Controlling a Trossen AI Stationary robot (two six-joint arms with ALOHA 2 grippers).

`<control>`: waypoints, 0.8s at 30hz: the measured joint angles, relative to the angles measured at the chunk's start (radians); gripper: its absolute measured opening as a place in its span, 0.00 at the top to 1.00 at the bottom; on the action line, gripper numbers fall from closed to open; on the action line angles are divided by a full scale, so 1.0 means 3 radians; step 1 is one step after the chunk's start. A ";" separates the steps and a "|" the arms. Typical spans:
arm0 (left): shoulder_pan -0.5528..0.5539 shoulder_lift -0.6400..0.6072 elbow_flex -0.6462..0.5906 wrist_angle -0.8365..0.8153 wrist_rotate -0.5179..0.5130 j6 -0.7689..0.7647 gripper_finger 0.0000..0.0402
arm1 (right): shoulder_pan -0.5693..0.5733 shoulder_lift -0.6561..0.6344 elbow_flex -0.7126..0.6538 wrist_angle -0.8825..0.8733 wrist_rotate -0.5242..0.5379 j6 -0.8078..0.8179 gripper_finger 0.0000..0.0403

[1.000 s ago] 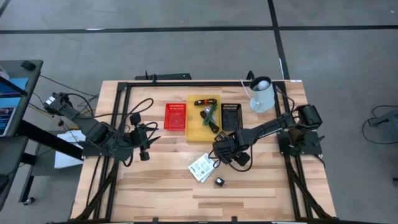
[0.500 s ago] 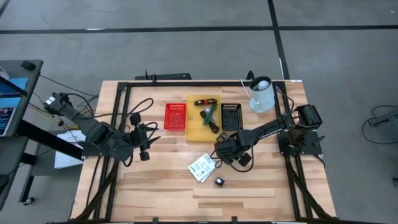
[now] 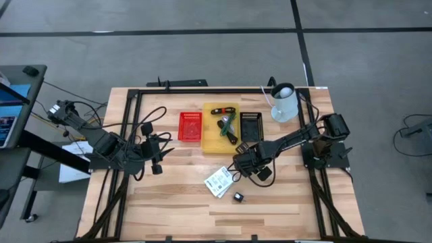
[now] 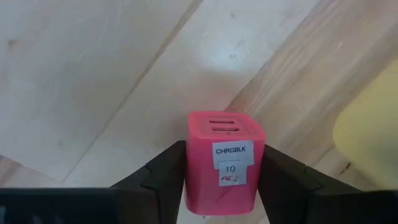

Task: Pick and place items into bin
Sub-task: Put the pink charger adapter in the black bin

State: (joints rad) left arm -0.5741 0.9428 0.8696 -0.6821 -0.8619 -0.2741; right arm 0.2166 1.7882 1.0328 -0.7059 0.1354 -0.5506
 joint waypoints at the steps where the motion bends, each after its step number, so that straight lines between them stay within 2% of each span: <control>1: 0.0001 0.0000 0.0000 -0.0001 0.0000 0.0000 0.66 | 0.0003 0.0000 0.0000 0.0000 0.0001 0.0032 0.59; 6: 0.0000 0.0000 0.0000 0.0000 0.0000 0.0001 0.66 | 0.0033 0.0000 0.0000 -0.0057 0.0013 0.0172 0.61; 14: 0.0000 0.0000 0.0000 -0.0001 0.0000 0.0001 0.66 | 0.0160 0.0000 0.0063 -0.0280 0.0188 0.0325 0.56; 21: 0.0001 -0.0001 0.0000 0.0000 0.0000 0.0001 0.66 | 0.0216 0.0000 0.0320 -0.0600 0.0300 0.0534 0.62; 24: 0.0001 -0.0001 0.0001 0.0000 0.0000 0.0001 0.66 | 0.0216 0.0000 0.0420 -0.0742 0.0444 0.0538 0.61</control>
State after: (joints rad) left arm -0.5739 0.9426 0.8698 -0.6821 -0.8619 -0.2737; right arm 0.2813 1.7882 1.1587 -0.9285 0.2686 -0.3893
